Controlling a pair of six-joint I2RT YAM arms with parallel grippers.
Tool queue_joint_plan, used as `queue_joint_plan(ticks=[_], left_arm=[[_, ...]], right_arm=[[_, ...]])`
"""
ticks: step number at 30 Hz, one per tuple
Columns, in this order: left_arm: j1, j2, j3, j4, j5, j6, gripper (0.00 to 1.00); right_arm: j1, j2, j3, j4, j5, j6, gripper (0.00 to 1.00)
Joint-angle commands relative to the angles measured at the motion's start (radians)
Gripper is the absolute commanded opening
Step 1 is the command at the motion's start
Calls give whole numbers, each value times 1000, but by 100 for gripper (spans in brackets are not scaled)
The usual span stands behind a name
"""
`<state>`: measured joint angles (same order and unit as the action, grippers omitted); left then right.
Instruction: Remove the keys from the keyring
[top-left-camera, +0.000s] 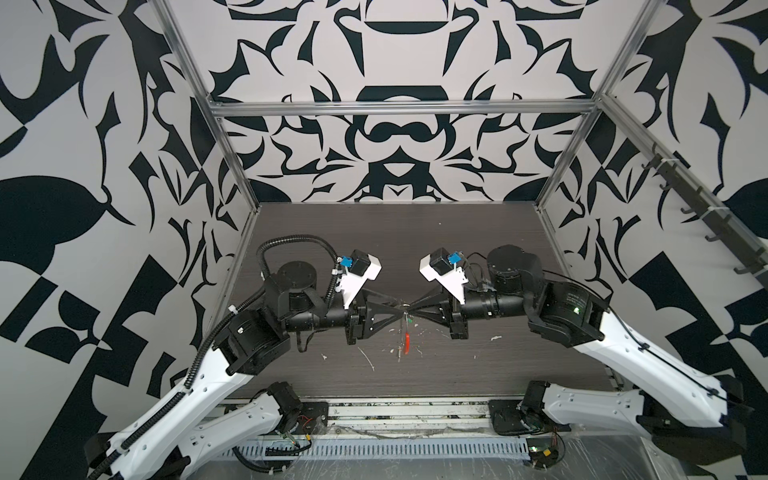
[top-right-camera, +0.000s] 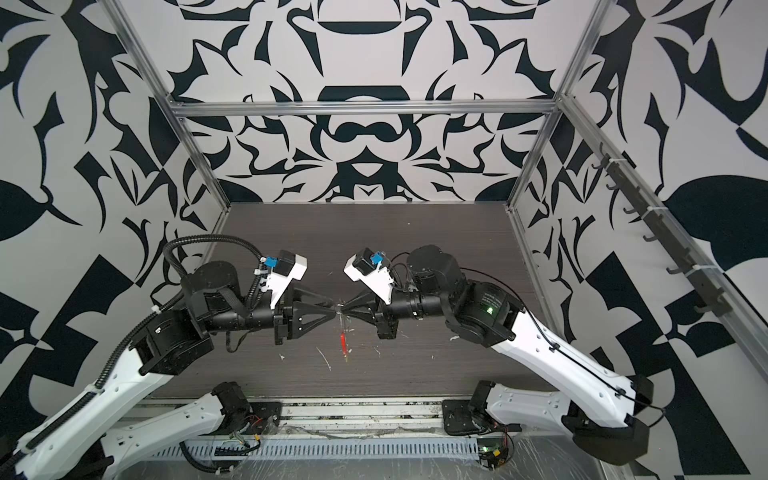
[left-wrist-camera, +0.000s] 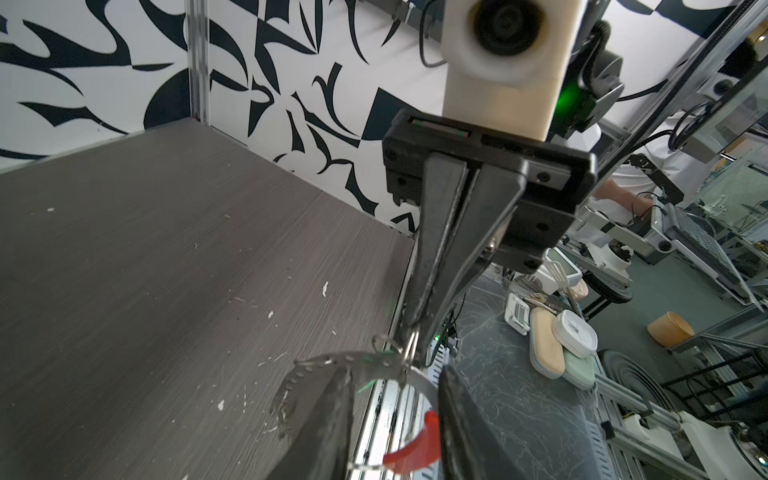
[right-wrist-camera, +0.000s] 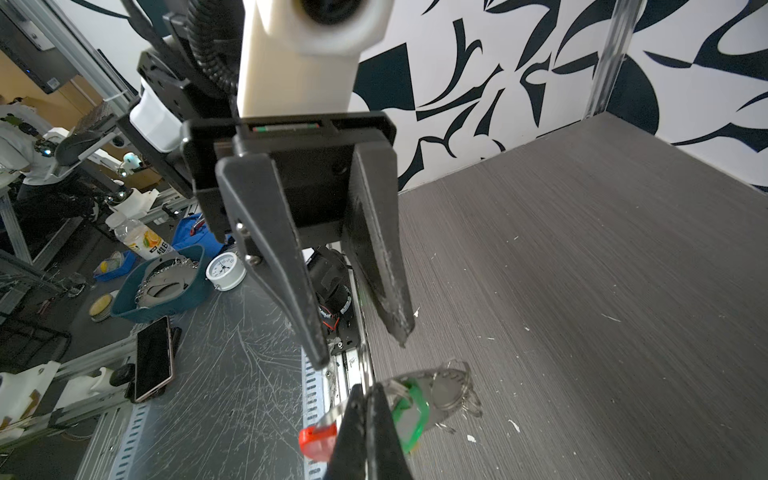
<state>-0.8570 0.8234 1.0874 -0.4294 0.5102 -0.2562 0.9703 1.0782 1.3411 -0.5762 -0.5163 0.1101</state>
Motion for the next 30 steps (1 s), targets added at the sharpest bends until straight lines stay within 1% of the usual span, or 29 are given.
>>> queue_joint_plan(ticks=[1, 7, 13, 21, 23, 25, 26, 29, 30], left_arm=[[1, 1, 42, -58, 35, 29, 34], [1, 29, 63, -75, 41, 38, 32], [1, 45, 75, -88, 57, 46, 21], [1, 43, 69, -88, 51, 47, 18], [1, 42, 63, -78, 49, 47, 14], [1, 39, 51, -55, 40, 44, 3], [1, 36, 45, -41, 34, 42, 0], [1, 10, 5, 26, 12, 30, 0], [1, -6, -10, 49, 10, 29, 0]], right_arm=[[-4, 1, 53, -12, -36, -16, 0], [-5, 25, 73, -25, -48, -16, 0], [-8, 36, 82, -31, -42, -16, 0], [-9, 47, 91, -20, -40, -5, 0], [-9, 52, 91, -11, -46, 3, 0], [-10, 60, 90, -4, -50, 14, 0], [-9, 63, 90, -1, -52, 17, 0], [-10, 62, 84, 21, -51, 28, 0], [-9, 55, 79, 29, -36, 28, 2]])
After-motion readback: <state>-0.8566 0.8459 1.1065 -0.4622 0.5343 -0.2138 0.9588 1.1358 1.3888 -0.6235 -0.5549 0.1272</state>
